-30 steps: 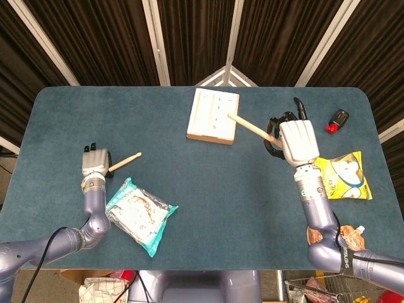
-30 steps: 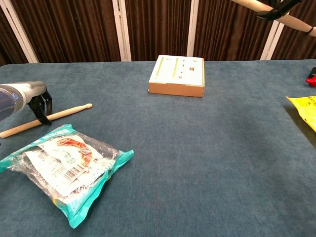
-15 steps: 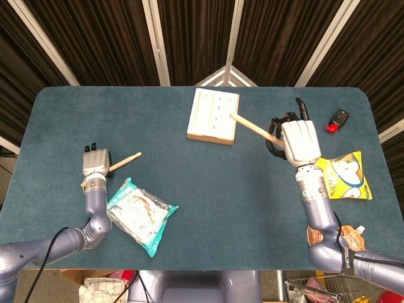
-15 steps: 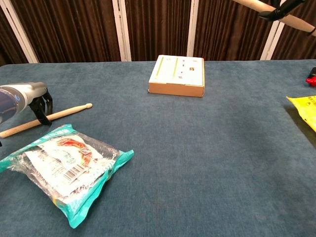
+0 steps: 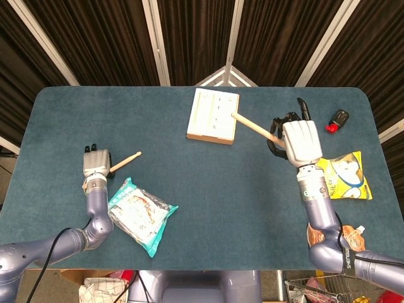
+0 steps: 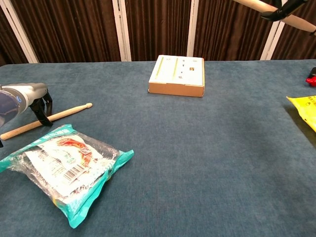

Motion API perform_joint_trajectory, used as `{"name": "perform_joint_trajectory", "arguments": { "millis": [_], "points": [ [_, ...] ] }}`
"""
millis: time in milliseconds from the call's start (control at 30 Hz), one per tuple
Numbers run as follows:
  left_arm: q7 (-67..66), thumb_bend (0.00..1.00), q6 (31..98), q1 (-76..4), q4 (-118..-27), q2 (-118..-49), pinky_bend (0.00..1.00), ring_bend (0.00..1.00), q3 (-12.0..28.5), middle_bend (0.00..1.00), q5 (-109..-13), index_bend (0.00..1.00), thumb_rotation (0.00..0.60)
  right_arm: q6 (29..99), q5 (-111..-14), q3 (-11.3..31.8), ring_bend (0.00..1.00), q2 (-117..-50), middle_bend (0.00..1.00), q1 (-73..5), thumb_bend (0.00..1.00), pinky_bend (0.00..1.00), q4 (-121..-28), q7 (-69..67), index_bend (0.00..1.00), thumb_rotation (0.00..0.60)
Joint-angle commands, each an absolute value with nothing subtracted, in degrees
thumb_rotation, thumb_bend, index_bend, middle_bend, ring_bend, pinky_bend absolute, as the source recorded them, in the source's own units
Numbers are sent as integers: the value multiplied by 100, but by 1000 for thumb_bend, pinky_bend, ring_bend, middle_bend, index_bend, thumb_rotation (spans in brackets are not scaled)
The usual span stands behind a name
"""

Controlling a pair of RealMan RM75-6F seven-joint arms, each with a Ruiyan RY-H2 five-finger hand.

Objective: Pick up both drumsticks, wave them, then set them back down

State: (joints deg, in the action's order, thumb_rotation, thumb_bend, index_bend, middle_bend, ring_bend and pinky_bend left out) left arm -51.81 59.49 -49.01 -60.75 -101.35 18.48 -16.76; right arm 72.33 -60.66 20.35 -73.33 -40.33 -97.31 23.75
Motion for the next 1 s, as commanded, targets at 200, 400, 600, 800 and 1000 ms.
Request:
{"name": "perform_joint_trajectory", "arguments": {
  "millis": [200,400,600,800,1000],
  "points": [
    [-4875,403,6097,-4834,-6280,-10021,0,71,1924,620,-2059,618,600,7230,-6059,2051,372,-7331,656,-4039,398,0,-9754,2378,840,600],
    [-4866,403,6442,-4723,-6807,-9670,0,71,1906,620,-2336,622,600,7234,-6032,2088,372,-7335,656,-4062,399,0,-9801,2401,840,600],
    [-4330,404,6488,-4505,-7395,-9151,0,71,1857,619,-3043,630,600,7252,-5993,2126,372,-7323,656,-4069,399,0,-9831,2413,840,600],
    [-3113,403,6521,-4181,-8031,-8515,0,71,1748,619,-4455,635,600,7304,-5963,2193,372,-7282,656,-4059,398,0,-9894,2386,840,600],
    [-2179,403,6785,-3941,-8604,-7974,0,71,1714,621,-5645,638,600,7344,-5944,2250,372,-7263,656,-4067,399,0,-9938,2380,840,600]
  ]
}}
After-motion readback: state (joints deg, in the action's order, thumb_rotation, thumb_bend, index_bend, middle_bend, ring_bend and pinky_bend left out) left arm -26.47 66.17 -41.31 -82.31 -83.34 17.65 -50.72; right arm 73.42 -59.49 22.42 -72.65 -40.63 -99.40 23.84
